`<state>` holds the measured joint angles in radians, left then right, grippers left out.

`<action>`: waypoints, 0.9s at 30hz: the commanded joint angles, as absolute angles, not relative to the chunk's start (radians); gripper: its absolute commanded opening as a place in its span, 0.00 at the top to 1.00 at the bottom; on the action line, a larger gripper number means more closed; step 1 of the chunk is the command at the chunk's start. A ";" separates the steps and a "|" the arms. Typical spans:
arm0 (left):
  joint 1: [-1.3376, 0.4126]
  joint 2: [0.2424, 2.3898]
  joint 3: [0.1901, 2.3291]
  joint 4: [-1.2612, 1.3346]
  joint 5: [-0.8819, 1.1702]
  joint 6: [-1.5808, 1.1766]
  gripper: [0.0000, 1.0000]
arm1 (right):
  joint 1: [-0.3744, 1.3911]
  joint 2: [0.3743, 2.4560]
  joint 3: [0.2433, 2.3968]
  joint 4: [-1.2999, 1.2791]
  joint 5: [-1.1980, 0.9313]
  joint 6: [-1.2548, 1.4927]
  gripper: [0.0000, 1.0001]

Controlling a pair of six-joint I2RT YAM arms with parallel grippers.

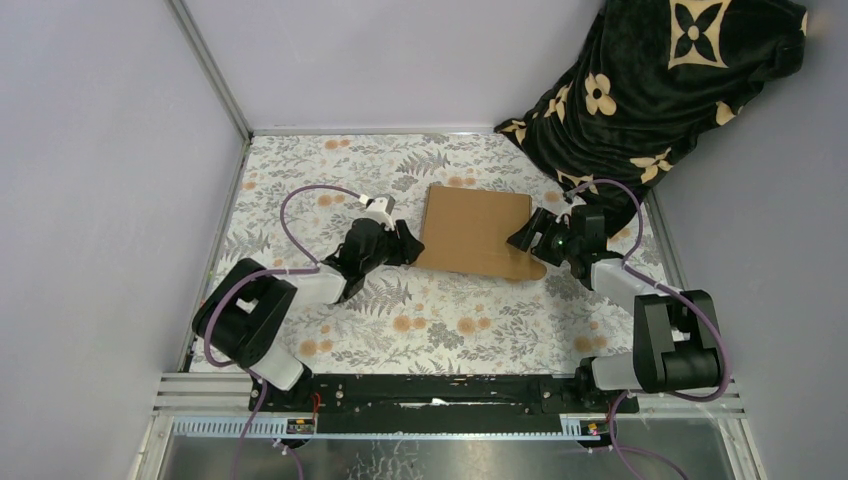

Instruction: Fold the paper box

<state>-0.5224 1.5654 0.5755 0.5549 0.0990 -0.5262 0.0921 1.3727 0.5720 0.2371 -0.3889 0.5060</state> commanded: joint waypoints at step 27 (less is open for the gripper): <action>-0.518 1.628 0.557 0.794 0.238 -0.533 0.29 | 0.092 1.480 0.658 0.308 -0.562 0.522 0.22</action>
<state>-0.5205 1.6382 0.5621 0.7151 0.2039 -0.5224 0.0883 1.4727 0.6197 0.2558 -0.4835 0.5076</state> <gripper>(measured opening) 0.709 0.788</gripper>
